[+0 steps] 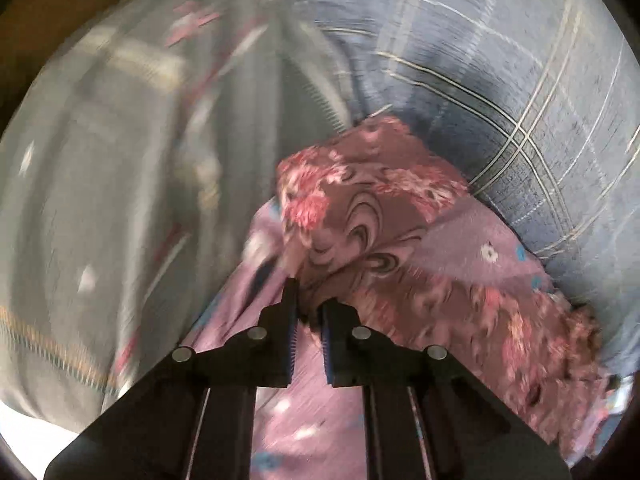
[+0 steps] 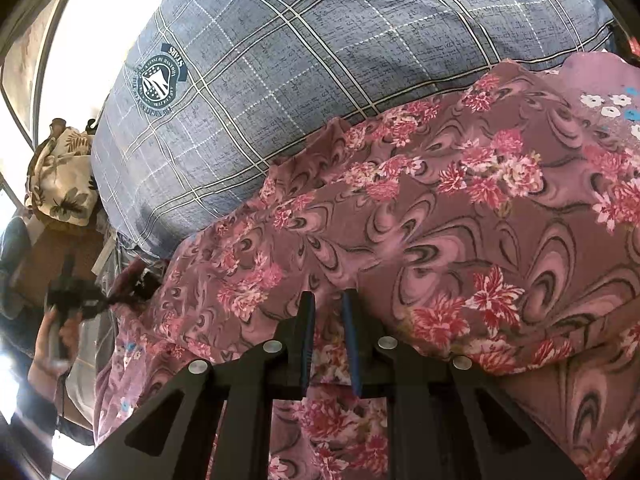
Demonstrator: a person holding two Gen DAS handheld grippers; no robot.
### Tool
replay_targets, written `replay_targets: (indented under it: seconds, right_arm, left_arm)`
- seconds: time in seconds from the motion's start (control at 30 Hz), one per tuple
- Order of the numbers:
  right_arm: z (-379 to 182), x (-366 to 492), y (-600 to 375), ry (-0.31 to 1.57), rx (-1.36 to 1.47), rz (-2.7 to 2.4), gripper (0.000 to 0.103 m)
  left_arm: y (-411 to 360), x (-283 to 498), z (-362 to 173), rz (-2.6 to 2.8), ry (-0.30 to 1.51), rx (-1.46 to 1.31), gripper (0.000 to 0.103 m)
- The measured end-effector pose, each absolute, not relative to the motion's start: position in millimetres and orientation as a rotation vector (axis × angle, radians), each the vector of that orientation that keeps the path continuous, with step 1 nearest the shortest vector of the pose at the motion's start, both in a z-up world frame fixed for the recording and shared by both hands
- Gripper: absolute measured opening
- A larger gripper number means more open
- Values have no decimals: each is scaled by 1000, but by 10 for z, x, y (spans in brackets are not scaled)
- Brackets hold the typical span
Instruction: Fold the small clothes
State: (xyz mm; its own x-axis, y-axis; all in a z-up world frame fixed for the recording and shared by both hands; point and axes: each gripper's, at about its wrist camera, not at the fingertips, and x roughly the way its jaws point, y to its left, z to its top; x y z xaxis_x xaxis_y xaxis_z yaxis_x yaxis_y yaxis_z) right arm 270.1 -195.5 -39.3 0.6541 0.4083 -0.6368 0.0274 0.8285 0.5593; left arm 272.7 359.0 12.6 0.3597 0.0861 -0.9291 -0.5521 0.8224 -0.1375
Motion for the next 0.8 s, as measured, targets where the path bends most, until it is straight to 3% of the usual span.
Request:
replay_targets:
  seconds: [0.23, 0.27, 0.3, 0.37, 0.57, 0.63, 0.8]
  right_arm:
    - [-392, 2701, -1957, 839, 569, 231, 16]
    - [-392, 2701, -1957, 839, 570, 231, 16]
    - [-391, 2702, -1956, 839, 569, 230, 16]
    - [-392, 2702, -1957, 839, 569, 230, 16]
    - [-396, 2695, -1965, 838, 573, 231, 16]
    - [-395, 2696, -1967, 837, 574, 232, 16]
    - [-393, 2692, -1979, 833, 585, 237, 16]
  left_arm:
    - [3871, 1987, 36, 363, 1075, -630, 13]
    - [3887, 1950, 65, 352, 1052, -632, 21]
    - [3897, 1892, 97, 342, 1030, -630, 42]
    - [3876, 1988, 199, 336, 1003, -611, 66]
    - [3640, 2266, 388, 284, 978, -425, 70]
    - [3447, 2318, 425, 274, 1010, -228, 78]
    - [3024, 2439, 145, 325, 1069, 211, 79]
